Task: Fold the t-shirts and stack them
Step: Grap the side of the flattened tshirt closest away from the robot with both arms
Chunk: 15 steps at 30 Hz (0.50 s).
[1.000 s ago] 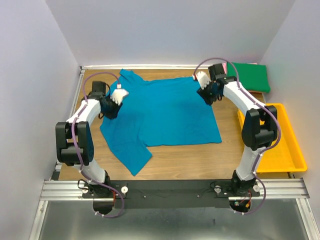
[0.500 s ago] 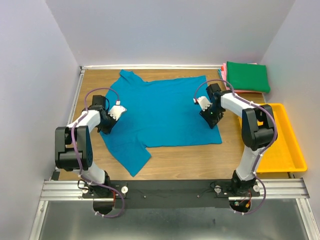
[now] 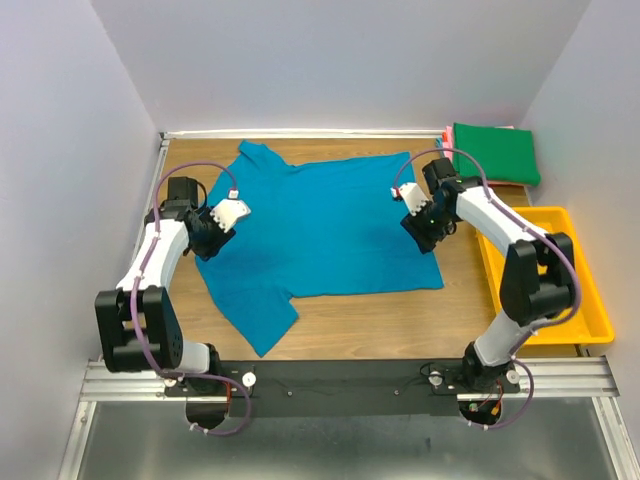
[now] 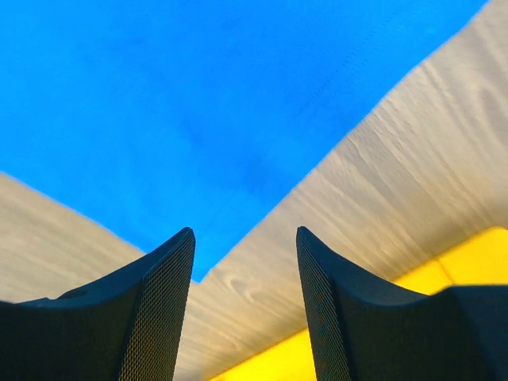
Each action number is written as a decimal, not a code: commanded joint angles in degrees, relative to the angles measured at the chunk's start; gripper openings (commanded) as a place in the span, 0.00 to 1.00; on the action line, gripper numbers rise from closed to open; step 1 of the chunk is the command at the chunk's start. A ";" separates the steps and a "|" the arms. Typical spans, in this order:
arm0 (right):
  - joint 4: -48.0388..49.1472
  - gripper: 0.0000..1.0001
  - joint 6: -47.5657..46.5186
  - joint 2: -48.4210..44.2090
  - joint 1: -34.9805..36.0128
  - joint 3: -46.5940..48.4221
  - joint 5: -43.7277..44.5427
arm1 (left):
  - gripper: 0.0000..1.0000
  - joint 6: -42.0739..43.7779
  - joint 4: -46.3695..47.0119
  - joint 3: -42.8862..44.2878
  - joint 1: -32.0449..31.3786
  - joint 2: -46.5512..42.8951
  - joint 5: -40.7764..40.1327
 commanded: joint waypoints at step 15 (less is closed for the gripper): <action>5.04 0.58 -9.52 -6.78 5.90 -17.37 6.00 | 0.50 12.66 -9.68 -13.15 -3.11 -4.28 -4.79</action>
